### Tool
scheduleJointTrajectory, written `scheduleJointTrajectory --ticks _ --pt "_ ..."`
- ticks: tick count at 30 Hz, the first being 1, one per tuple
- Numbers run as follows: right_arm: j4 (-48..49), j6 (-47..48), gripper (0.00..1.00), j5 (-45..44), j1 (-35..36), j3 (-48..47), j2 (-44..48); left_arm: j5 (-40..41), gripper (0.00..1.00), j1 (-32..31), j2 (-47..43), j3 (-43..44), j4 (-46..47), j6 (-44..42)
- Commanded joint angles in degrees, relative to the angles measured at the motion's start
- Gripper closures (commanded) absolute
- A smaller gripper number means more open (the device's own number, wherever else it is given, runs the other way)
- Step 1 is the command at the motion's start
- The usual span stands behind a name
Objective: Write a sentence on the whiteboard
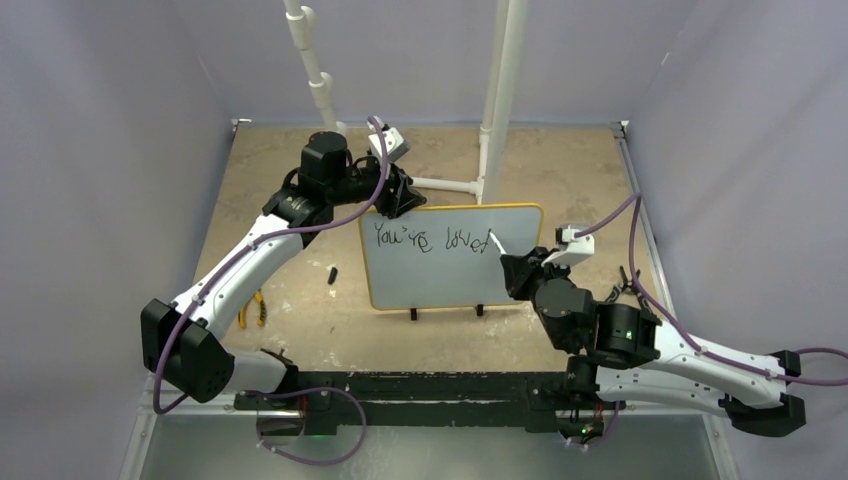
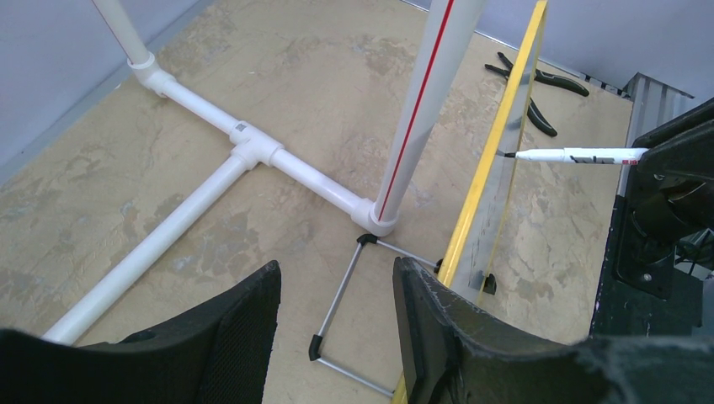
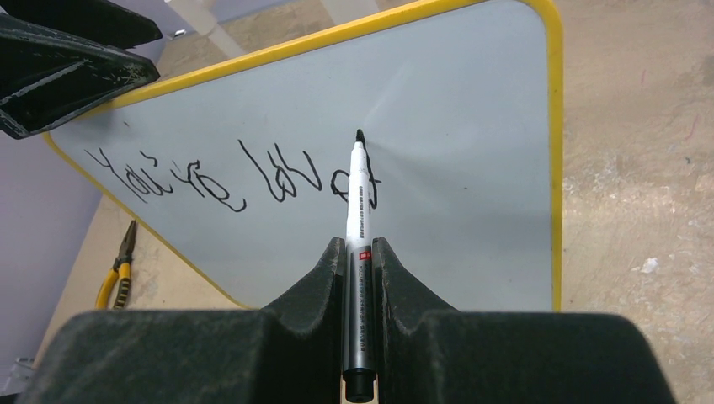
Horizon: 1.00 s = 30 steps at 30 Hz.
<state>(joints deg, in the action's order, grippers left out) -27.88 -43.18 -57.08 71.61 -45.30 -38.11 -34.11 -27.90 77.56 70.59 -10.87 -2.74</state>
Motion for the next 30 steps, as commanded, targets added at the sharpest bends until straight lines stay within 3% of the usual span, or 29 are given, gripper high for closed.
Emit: scheduleJointTrajectory --ticks 1,30 --pt "-2.1 -4.7 1.00 0.9 -0.2 -0.1 0.6 -1.1 0.49 -0.3 -1.1 -0.4 -0.2 -1.2" --pt "-12.7 -15.4 1.00 2.8 -0.2 -1.0 -2.2 -1.3 0.48 -0.3 -1.5 -0.7 0.3 -0.5"
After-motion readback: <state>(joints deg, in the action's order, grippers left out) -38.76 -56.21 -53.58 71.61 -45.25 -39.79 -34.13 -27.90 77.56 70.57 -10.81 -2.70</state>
